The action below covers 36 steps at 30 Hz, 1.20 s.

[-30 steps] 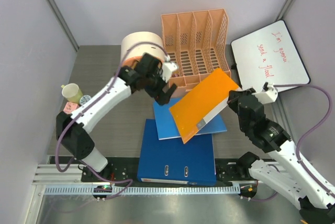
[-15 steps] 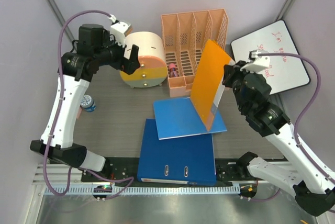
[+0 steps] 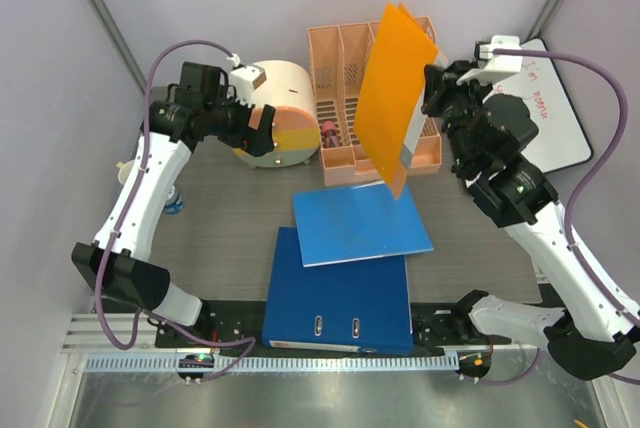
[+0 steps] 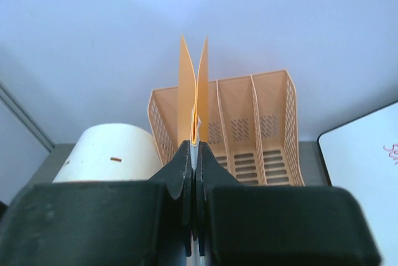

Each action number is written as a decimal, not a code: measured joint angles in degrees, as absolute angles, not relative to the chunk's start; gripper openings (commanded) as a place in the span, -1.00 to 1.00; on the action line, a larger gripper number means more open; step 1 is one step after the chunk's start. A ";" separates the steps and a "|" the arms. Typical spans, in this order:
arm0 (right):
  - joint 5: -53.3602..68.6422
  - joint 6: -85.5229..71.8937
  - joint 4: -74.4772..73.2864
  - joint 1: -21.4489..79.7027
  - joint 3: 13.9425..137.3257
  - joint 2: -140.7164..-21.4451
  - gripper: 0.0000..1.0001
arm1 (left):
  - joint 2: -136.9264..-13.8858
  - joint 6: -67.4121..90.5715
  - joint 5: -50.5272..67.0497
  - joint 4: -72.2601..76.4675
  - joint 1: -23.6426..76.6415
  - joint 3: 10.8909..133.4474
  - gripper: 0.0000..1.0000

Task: Organize the desk
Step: Pick up the folder from the center of the board, then place the folder in the storage box.

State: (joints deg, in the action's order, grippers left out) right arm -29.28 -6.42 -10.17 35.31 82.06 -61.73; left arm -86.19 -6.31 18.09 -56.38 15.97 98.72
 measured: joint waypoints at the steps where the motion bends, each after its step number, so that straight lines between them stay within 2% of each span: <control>1: -29.47 -4.80 -9.37 35.31 83.59 -62.81 -0.98 | -86.19 -6.31 18.06 -56.03 15.97 98.08 0.99; 15: -32.49 11.90 7.49 32.01 88.38 -77.01 -0.98 | -86.19 -6.44 18.04 -54.35 15.55 93.43 0.99; 36: -27.11 12.84 13.80 16.99 92.75 -90.72 -0.98 | -89.82 -6.70 18.06 -52.77 12.97 92.20 0.99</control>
State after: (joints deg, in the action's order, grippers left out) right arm -27.11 12.84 13.80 16.99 92.75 -90.72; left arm -89.82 -6.70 18.06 -52.77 12.97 92.20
